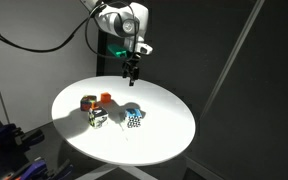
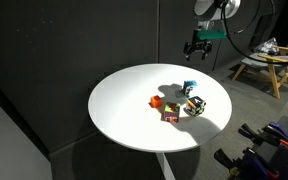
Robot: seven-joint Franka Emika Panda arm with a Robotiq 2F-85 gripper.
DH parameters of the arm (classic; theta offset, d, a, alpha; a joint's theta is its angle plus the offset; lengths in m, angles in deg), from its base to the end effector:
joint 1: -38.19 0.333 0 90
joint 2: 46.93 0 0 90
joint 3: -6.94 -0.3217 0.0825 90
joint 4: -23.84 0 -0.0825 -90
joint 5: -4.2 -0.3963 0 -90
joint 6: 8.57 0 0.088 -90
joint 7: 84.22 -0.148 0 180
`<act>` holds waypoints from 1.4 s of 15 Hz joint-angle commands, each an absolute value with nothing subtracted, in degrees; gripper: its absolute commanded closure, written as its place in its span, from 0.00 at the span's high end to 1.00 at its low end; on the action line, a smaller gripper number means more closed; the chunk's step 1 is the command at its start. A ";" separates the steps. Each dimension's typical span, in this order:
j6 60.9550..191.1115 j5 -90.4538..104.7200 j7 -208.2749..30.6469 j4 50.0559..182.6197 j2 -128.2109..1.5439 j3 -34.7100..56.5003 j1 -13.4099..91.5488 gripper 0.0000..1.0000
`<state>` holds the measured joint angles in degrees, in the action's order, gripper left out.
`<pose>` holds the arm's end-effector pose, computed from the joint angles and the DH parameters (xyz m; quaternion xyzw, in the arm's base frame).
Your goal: Pick up the block with the number four on it and put it on the block to the bottom far left
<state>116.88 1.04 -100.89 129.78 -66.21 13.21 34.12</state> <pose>0.6348 -0.1091 0.3018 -0.9693 0.2460 -0.0030 0.0047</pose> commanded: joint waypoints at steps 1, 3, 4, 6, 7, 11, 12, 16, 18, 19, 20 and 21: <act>116.73 1.01 -100.84 129.65 -66.23 13.30 34.18 1.00; 116.19 0.27 -100.73 128.83 -66.79 13.19 33.93 1.00; 116.13 -0.35 -100.86 127.93 -67.59 13.15 33.70 1.00; 115.32 -0.95 -101.10 125.87 -69.58 13.27 33.35 1.00; 115.04 -1.23 -101.28 124.94 -70.55 13.36 33.18 1.00; 113.37 -3.19 -101.16 120.42 -75.17 13.61 31.91 1.00; 113.01 -3.63 -101.06 119.53 -76.16 13.60 31.57 1.00; 114.07 -4.55 -100.44 117.06 -80.09 13.46 30.61 1.00; 115.11 -4.46 -100.21 116.37 -81.79 13.41 30.48 1.00; 115.96 -4.43 -100.03 116.25 -82.53 13.37 30.46 1.00; 116.72 -4.45 -99.90 116.14 -83.21 13.32 30.45 1.00; 118.01 -4.50 -99.77 116.21 -83.86 13.27 30.45 1.00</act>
